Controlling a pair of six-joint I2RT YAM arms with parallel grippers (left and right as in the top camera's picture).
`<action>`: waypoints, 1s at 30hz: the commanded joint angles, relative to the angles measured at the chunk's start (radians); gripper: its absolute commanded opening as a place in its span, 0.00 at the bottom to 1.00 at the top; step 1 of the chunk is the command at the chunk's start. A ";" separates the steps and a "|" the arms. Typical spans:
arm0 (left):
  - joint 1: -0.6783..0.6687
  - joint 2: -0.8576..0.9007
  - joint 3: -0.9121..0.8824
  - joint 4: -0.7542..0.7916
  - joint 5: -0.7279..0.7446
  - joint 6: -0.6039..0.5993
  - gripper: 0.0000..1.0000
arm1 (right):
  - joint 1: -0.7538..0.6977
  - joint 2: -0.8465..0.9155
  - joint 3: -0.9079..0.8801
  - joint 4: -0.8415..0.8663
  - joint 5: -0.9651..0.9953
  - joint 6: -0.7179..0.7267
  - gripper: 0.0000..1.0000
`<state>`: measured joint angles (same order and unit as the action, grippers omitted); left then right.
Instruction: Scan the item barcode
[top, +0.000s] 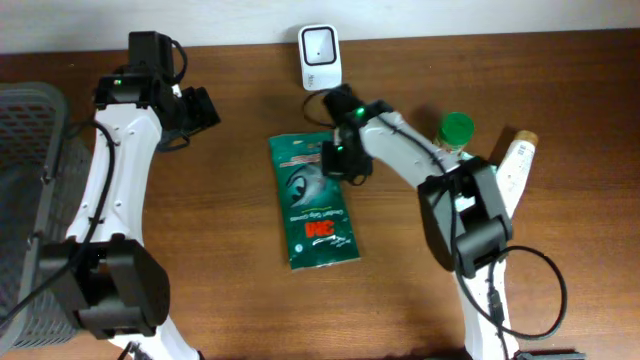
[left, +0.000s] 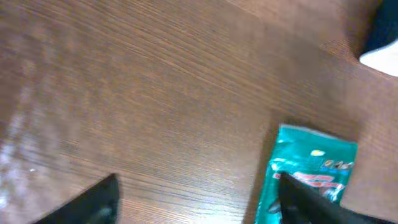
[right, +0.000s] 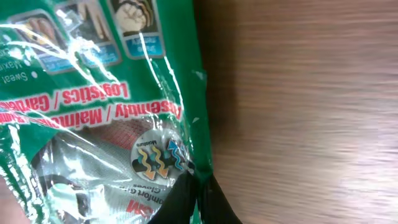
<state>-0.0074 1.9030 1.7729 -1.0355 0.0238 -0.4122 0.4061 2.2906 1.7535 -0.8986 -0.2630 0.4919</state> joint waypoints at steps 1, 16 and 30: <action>-0.064 0.077 -0.004 -0.001 0.082 -0.022 0.45 | -0.061 0.082 -0.031 -0.026 -0.083 -0.085 0.05; -0.188 0.319 -0.013 -0.002 0.360 -0.020 0.00 | -0.119 0.082 -0.031 -0.029 -0.255 -0.201 0.47; -0.216 0.392 -0.022 -0.008 0.400 0.061 0.00 | -0.119 0.082 -0.031 -0.026 -0.248 -0.227 0.52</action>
<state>-0.2096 2.2818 1.7576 -1.0477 0.3923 -0.3920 0.2905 2.3116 1.7523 -0.9199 -0.5854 0.2878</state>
